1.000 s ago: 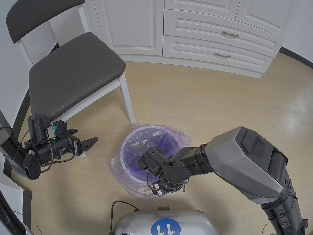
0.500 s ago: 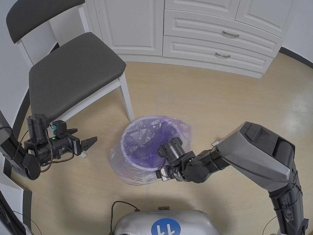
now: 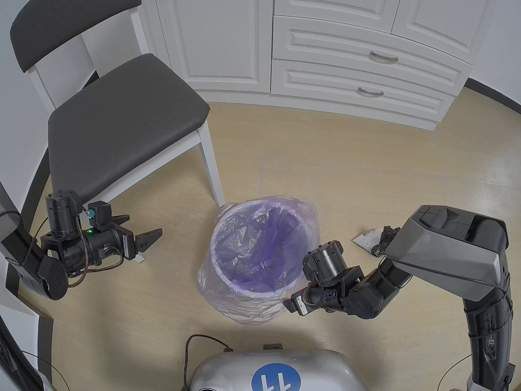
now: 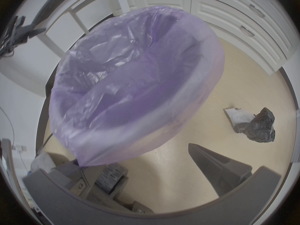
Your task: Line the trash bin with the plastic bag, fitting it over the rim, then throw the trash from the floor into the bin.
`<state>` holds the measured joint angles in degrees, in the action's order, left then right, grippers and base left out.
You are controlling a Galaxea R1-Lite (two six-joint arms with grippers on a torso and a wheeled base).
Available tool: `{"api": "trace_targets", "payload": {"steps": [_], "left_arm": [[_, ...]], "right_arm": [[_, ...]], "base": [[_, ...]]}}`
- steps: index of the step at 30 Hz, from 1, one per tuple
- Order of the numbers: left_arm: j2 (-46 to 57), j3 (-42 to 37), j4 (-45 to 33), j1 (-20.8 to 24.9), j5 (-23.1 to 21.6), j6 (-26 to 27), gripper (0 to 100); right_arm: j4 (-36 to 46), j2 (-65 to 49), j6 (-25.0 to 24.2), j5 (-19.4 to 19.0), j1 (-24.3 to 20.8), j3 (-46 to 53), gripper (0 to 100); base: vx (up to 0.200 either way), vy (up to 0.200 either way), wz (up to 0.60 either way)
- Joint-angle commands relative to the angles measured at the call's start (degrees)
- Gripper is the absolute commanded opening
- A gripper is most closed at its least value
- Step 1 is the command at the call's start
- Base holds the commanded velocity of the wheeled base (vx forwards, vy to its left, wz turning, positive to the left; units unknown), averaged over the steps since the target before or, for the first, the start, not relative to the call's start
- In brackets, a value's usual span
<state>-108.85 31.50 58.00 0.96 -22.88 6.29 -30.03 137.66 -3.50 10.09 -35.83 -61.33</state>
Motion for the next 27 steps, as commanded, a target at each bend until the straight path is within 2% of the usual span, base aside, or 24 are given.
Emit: {"api": "trace_targets", "payload": {"steps": [1, 9, 15, 16, 19, 27], "left_arm": [[-0.31, -0.04, 0.0, 0.09, 0.03, 0.04, 100], [-0.22, 0.05, 0.0, 0.18, 0.03, 0.04, 100], [-0.13, 0.05, 0.0, 0.09, 0.03, 0.04, 100], [-0.13, 0.05, 0.0, 0.09, -0.06, 0.04, 100], [-0.22, 0.14, 0.0, 0.0, 0.03, 0.04, 100], [-0.31, 0.23, 0.0, 0.0, 0.03, 0.04, 100]], "right_arm": [[-0.3, -2.13, 2.09, -1.22, -0.56, 3.32, 100], [-0.38, -1.43, 3.15, -3.33, -3.2, 2.36, 100], [-0.47, 0.77, 3.24, -3.24, -2.84, 1.04, 100], [-0.47, 0.77, 3.24, -3.24, -2.76, 1.04, 0], [-0.38, 0.86, 3.15, -3.24, -2.05, 0.95, 0], [-0.74, 0.86, 3.06, -3.33, 3.48, 0.86, 0]], "base": [[0.0, 0.0, 0.0], [0.0, 0.0, 0.0], [0.0, 0.0, 0.0], [0.0, 0.0, 0.0], [0.0, 0.0, 0.0], [0.0, 0.0, 0.0]]}}
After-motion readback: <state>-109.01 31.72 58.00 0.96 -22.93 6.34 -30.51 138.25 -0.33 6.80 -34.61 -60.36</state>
